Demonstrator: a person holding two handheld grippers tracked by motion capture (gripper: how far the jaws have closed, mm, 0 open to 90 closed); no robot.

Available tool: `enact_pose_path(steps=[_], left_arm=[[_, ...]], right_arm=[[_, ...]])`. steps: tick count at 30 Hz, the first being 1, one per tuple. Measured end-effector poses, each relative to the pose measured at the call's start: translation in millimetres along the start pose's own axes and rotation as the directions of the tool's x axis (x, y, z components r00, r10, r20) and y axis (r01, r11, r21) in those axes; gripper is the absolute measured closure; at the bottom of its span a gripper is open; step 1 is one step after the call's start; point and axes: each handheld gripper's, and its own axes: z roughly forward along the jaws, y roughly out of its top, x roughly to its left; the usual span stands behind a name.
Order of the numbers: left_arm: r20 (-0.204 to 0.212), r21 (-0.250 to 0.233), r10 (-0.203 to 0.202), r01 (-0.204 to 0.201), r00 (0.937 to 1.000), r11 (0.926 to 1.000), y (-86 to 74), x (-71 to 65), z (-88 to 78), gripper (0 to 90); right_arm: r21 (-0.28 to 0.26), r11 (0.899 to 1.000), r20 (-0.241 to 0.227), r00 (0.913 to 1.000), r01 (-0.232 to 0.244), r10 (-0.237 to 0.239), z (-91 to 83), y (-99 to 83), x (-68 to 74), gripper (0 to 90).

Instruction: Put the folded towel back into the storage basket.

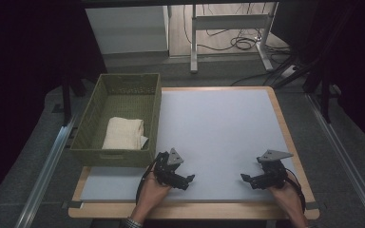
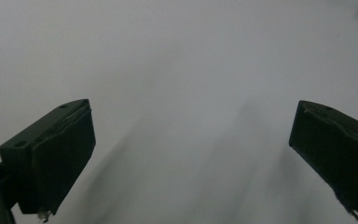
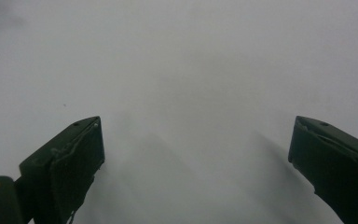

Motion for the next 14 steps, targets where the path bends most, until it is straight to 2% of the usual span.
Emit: enact_pose_path(steps=[4,7,9,14], left_arm=[[-0.015,0.045,-0.009,0.01,0.9998,0.9989,-7.7,4.0,5.3,0.7],[-0.009,0.053,-0.032,0.032,0.9995,0.9981,-7.4,5.8,6.1,1.3],[-0.007,0.053,-0.03,0.03,0.9995,0.9981,-7.5,6.4,6.1,1.0],[-0.014,0.051,-0.026,0.026,0.9996,0.9984,-7.9,5.4,6.5,1.0]], right_arm=[[0.013,1.0,0.016,0.9998,0.012,-0.012,4.0,-2.8,0.1,3.6],[0.018,1.0,0.024,0.9995,0.021,-0.021,4.6,-2.9,1.2,3.7],[0.025,0.999,0.041,0.9985,0.037,-0.038,5.4,-2.8,3.3,3.6],[0.022,0.999,0.041,0.9985,0.036,-0.037,5.5,-3.5,3.4,3.6]])
